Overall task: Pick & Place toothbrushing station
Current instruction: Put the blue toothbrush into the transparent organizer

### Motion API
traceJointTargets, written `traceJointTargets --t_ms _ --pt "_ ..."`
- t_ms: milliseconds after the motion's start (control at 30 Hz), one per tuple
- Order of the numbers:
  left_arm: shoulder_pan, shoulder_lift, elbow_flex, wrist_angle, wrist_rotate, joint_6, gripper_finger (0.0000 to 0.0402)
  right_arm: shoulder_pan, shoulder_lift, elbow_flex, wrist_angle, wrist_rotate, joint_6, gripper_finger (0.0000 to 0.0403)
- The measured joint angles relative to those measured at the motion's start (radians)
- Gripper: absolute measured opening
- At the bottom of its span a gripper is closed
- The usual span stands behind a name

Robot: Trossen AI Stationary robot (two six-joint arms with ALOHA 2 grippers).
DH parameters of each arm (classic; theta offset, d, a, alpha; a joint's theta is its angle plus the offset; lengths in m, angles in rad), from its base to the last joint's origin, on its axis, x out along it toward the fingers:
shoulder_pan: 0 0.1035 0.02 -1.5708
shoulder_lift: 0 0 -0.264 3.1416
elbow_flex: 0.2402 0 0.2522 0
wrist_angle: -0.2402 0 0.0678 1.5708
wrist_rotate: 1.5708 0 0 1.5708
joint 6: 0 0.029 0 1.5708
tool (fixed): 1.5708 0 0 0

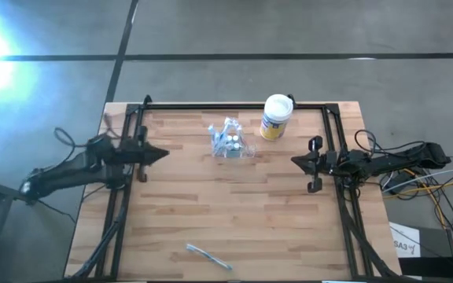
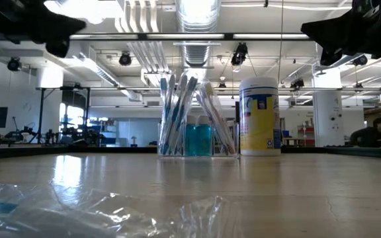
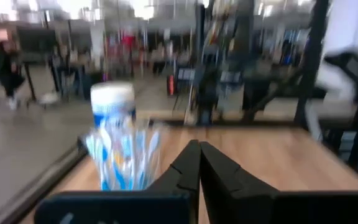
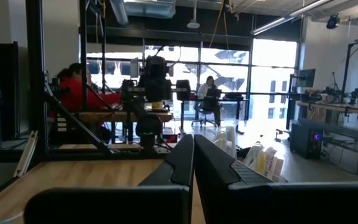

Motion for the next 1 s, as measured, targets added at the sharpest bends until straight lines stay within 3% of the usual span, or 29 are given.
traceJointTargets --t_ms 233,700,1000 --pt "0.0 -0.219 -0.101 0.005 0.004 -0.05 0.0004 0.0 0.001 0.0 0.004 0.0 0.0 0.0008" --pt "-0.001 -0.223 -0.273 0.09 -0.013 0.013 0.0002 0.0 0.04 0.0 0.01 0.017 -0.004 0.0008" --pt "-0.001 -0.217 -0.282 0.116 0.023 -0.012 0.0003 0.0 0.04 0.0 0.021 0.018 0.075 0.0008"
